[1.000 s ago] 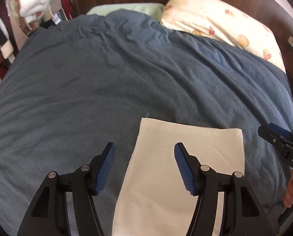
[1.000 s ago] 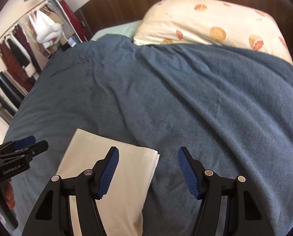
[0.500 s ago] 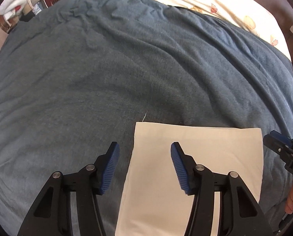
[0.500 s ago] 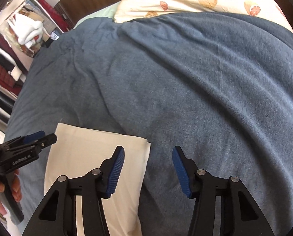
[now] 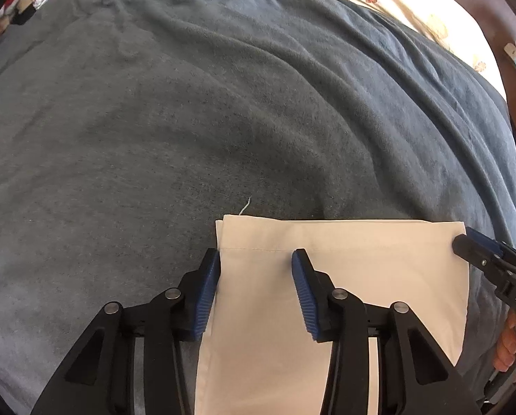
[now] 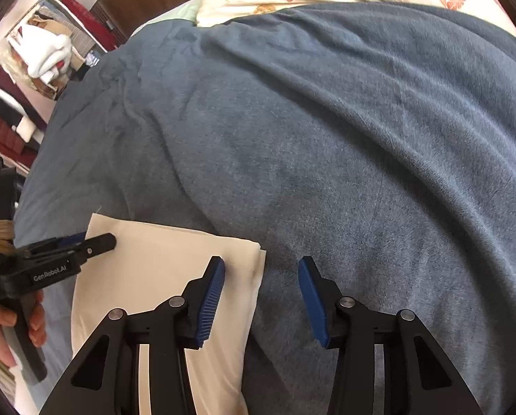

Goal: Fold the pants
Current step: 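Lower both grippers onto the shorts' cuff end and close on it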

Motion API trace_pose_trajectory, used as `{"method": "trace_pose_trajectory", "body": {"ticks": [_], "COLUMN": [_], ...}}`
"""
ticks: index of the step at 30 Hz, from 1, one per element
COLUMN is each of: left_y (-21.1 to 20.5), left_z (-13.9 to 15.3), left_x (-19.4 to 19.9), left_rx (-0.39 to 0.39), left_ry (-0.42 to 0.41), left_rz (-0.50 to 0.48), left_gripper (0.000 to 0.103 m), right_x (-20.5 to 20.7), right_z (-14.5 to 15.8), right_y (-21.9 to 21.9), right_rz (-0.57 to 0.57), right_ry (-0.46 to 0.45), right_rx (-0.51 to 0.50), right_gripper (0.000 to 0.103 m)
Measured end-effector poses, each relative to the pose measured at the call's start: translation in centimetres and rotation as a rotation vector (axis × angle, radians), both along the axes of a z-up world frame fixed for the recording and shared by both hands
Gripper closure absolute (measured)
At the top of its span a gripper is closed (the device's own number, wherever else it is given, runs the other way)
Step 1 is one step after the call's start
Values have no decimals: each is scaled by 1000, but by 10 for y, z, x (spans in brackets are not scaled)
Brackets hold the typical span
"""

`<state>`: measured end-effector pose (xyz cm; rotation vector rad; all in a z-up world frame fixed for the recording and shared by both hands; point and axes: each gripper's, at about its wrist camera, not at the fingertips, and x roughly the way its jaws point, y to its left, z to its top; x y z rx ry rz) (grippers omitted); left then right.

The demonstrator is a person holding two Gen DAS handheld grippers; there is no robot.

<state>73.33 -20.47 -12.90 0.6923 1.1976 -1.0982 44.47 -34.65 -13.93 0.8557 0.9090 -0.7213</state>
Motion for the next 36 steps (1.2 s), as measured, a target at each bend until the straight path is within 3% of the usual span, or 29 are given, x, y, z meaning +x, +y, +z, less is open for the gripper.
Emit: {"method": "trace_pose_trajectory", "body": {"ticks": [13,23,26,28,36], "left_y": [-2,-2,1,0,4], "left_z": [-17,-32,-31,-27,8], "left_x": [5,12,13,12,1], "left_rx": [-14,-23,-30,-34,-89], "left_ry": [57,96,100,107,48], "left_rz": [13,61,65,58,46], "left_gripper": [61,61,73,87,92], "right_x": [11,24,25,27,24], "right_z": [-19,-27,-28,-27,-5], "right_y": [-9,-6,-7,-8,-9], "right_rz": [-6,22,36,47,87], "right_ry": [-22,-16,-25,-38,-89], "right_rx": [55,35,38,41,19], "right_gripper": [67,76,82,85,95]}}
